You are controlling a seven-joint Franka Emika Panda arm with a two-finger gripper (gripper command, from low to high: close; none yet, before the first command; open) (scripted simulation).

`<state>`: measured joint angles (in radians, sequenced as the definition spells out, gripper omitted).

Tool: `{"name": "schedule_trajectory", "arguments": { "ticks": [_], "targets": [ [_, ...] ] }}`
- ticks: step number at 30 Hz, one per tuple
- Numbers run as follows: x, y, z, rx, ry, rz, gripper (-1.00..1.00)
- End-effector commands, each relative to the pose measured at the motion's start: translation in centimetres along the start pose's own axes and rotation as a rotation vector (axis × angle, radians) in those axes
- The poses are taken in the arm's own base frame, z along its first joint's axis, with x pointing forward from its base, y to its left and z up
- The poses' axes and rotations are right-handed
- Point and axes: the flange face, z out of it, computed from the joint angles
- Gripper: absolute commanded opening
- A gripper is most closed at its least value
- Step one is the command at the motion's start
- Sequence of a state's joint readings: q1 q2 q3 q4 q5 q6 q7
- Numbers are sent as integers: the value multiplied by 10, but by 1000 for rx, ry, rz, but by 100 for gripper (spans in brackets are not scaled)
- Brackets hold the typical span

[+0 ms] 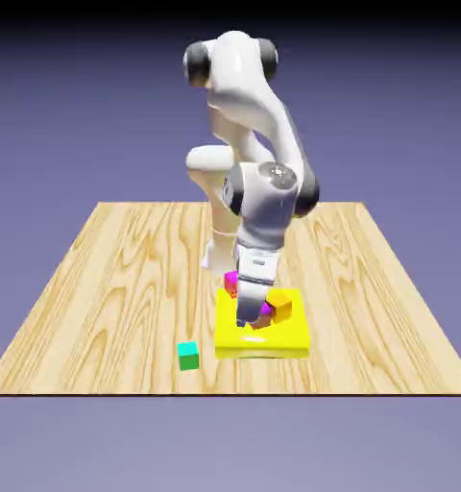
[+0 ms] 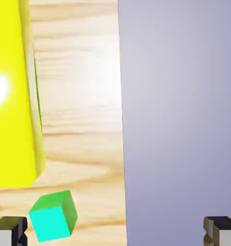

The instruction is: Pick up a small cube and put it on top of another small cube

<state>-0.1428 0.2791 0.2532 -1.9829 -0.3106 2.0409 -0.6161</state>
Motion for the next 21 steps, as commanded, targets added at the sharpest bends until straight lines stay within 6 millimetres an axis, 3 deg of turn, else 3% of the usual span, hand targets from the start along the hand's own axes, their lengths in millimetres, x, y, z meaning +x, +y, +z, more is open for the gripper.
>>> {"name": "schedule_trajectory", "arguments": {
  "ticks": [1, 11, 21],
  "targets": [
    [4, 3, 5, 17, -24, -50, 0],
    [31, 31, 61, 244, -208, -534, 0],
    [40, 56, 123, 560, -268, -967, 0]
  ]
}}
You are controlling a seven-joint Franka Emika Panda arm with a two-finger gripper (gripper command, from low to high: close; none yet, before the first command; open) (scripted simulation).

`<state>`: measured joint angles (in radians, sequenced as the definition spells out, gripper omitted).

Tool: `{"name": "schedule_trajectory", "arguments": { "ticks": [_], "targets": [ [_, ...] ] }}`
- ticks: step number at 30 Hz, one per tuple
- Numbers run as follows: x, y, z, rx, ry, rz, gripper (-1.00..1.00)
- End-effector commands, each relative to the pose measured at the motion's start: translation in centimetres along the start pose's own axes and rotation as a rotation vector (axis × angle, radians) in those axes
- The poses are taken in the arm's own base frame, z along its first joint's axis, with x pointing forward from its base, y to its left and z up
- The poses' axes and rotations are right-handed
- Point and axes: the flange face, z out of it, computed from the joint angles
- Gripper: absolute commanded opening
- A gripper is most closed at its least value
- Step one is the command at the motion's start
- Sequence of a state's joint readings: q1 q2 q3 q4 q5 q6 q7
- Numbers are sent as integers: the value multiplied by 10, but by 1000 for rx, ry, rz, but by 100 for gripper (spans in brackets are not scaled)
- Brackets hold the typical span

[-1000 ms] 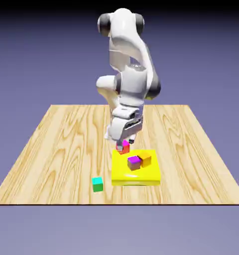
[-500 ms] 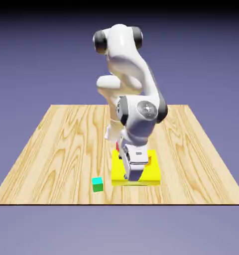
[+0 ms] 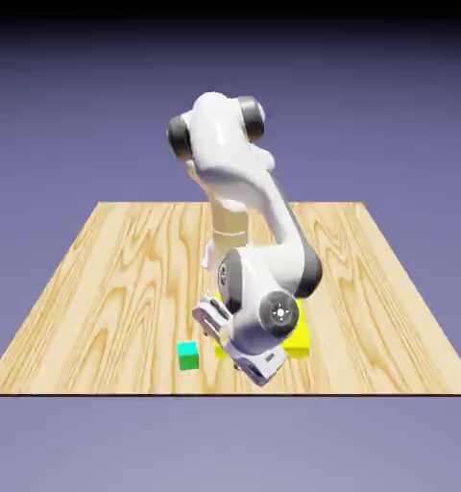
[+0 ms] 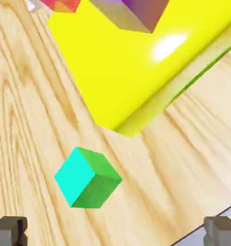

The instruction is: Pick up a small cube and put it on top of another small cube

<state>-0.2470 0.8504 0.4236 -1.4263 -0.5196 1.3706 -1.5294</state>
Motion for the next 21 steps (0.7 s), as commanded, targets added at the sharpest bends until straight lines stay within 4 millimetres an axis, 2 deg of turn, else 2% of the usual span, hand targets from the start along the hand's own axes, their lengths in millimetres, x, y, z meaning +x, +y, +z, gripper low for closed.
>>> {"name": "schedule_trajectory", "arguments": {
  "ticks": [1, 12, 19, 21],
  "targets": [
    [-2, 4, 5, 28, 5, -45, 0],
    [-29, 42, 69, 316, 161, -527, 0],
    [-48, 56, 121, 464, 364, -814, 0],
    [-49, 56, 124, 473, 381, -832, 0]
  ]
}}
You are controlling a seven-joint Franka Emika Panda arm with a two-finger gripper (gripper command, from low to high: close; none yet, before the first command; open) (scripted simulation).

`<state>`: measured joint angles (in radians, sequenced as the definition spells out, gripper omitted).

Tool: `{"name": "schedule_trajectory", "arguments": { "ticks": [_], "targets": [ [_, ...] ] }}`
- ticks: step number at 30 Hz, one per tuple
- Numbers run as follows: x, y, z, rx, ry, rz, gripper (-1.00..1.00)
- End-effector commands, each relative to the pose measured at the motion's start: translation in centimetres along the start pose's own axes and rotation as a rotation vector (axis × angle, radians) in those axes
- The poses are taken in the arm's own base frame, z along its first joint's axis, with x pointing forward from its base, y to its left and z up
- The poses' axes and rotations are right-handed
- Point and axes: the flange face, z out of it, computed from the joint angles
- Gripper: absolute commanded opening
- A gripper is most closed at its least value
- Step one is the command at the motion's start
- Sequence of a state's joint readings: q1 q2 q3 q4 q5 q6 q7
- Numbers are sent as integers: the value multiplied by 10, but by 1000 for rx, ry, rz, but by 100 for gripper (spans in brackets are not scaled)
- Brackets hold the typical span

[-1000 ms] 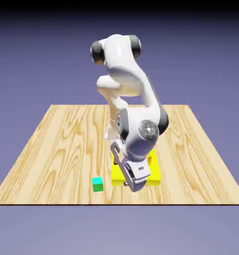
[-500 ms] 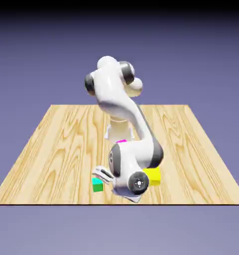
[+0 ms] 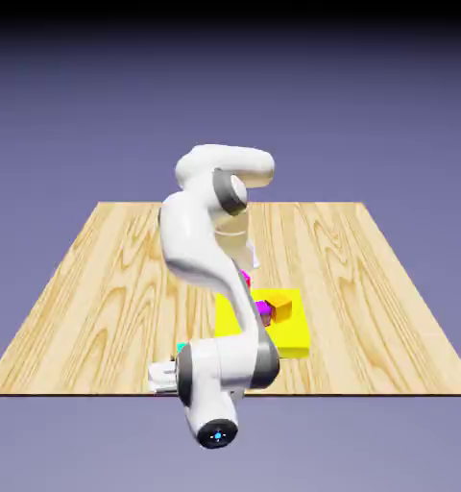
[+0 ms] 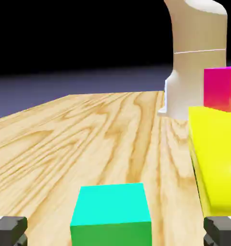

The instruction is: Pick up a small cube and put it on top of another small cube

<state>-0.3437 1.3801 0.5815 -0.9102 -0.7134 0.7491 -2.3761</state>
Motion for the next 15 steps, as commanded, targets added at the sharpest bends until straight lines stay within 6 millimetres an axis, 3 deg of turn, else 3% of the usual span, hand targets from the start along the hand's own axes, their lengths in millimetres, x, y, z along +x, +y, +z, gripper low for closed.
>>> {"name": "schedule_trajectory", "arguments": {
  "ticks": [1, 10, 11, 15],
  "targets": [
    [-2, 1, 5, 1, -1, 0, 0],
    [-14, 14, 54, 1, 0, 0, 0],
    [-14, 14, 54, 1, 0, 0, -100],
    [-11, 9, 34, 2, -1, 0, -100]
  ]
}}
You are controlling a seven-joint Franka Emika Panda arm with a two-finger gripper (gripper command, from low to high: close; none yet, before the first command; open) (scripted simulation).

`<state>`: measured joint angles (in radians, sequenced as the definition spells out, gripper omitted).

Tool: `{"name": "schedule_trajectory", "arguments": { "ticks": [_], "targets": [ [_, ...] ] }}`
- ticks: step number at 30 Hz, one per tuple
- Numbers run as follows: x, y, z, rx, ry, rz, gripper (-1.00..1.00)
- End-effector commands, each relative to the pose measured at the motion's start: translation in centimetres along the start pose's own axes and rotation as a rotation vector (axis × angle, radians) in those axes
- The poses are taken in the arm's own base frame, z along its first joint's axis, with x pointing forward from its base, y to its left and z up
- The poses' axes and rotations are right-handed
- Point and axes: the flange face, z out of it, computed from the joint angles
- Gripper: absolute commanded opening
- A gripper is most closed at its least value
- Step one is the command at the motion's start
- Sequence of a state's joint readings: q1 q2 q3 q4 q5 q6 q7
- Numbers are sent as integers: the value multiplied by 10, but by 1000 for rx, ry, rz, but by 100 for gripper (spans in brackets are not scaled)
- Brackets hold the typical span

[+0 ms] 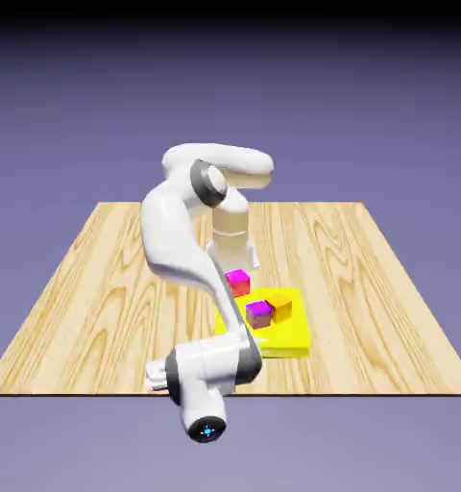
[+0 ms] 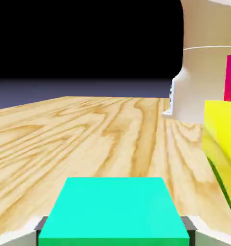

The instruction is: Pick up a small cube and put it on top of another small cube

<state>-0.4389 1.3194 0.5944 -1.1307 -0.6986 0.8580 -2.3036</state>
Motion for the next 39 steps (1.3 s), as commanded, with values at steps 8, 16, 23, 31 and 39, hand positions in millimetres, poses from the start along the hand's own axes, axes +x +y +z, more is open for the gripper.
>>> {"name": "schedule_trajectory", "arguments": {
  "ticks": [8, 16, 23, 31, 39],
  "targets": [
    [21, -11, -34, -19, -2, -16, -100],
    [66, -20, -21, -78, -5, -63, -100],
    [110, -26, 4, -117, 11, -75, -100],
    [159, -29, 49, -146, 58, -49, -100],
    [202, -26, 112, -157, 137, 21, -100]
  ]
}}
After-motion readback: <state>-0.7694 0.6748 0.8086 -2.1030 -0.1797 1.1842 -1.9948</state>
